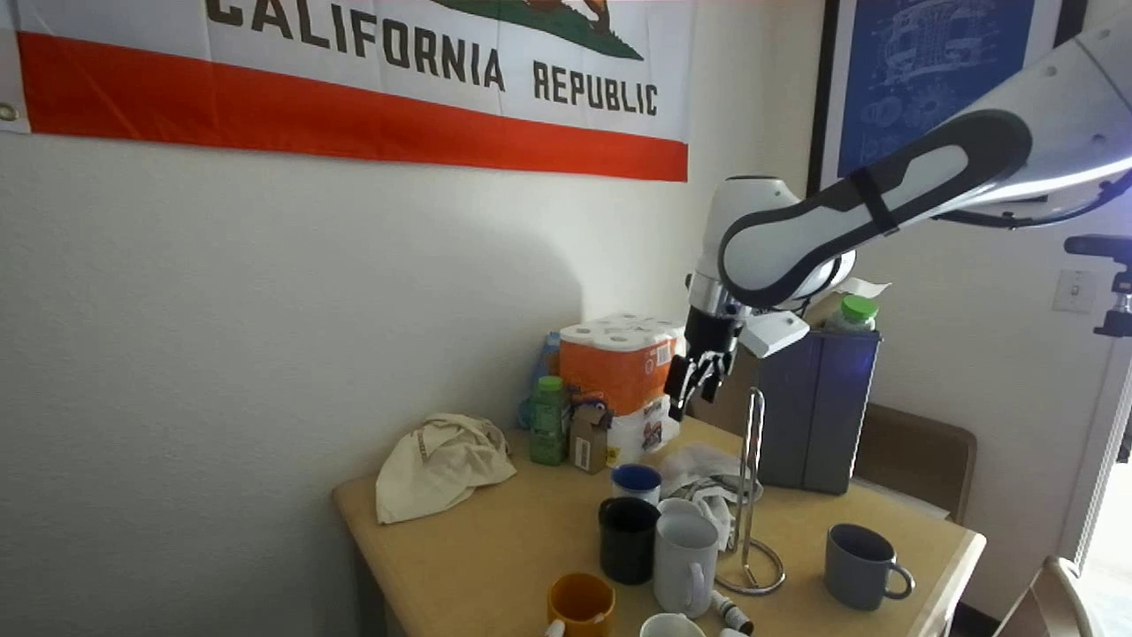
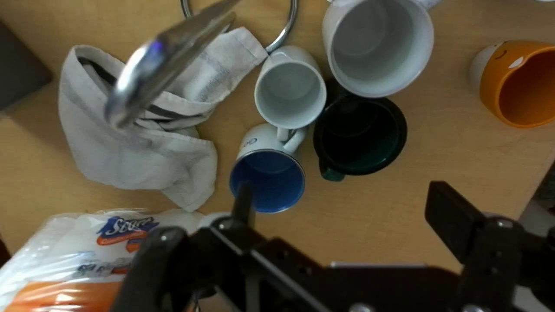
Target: Get the white and mustard cup from the right side of the white and move it across the white cup to the left
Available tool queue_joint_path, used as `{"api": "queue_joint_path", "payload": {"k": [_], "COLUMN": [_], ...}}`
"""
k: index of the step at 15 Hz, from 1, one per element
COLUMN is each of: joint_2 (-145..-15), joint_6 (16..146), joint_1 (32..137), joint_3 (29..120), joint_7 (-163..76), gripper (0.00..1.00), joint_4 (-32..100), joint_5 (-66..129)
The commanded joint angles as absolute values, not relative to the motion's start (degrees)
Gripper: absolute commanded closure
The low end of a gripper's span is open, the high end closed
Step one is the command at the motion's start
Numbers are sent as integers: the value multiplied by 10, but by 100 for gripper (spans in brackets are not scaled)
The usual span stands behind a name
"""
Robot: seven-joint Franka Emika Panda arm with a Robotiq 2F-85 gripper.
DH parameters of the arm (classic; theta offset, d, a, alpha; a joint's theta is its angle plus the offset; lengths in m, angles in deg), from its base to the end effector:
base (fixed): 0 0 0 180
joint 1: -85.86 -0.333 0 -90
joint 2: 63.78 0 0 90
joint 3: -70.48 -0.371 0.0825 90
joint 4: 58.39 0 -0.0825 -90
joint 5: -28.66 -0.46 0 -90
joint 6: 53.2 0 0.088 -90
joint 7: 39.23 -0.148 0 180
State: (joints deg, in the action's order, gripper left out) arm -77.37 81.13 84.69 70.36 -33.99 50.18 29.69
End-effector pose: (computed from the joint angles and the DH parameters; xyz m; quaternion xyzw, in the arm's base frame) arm 0.7178 0.0153 0.3731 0.9924 0.0621 0.1057 0.0105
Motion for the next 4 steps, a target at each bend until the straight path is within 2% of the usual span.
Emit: {"api": "queue_joint_path", "payload": {"k": [1,4], "joint_2": [-717,-697], "joint_6": [791,791], "joint_1": [858,862], "joint_3": [705,707], "joint_7": [-357,-369], "gripper": [0,0], "joint_4": [552,572], "joint_5": [284,290]}}
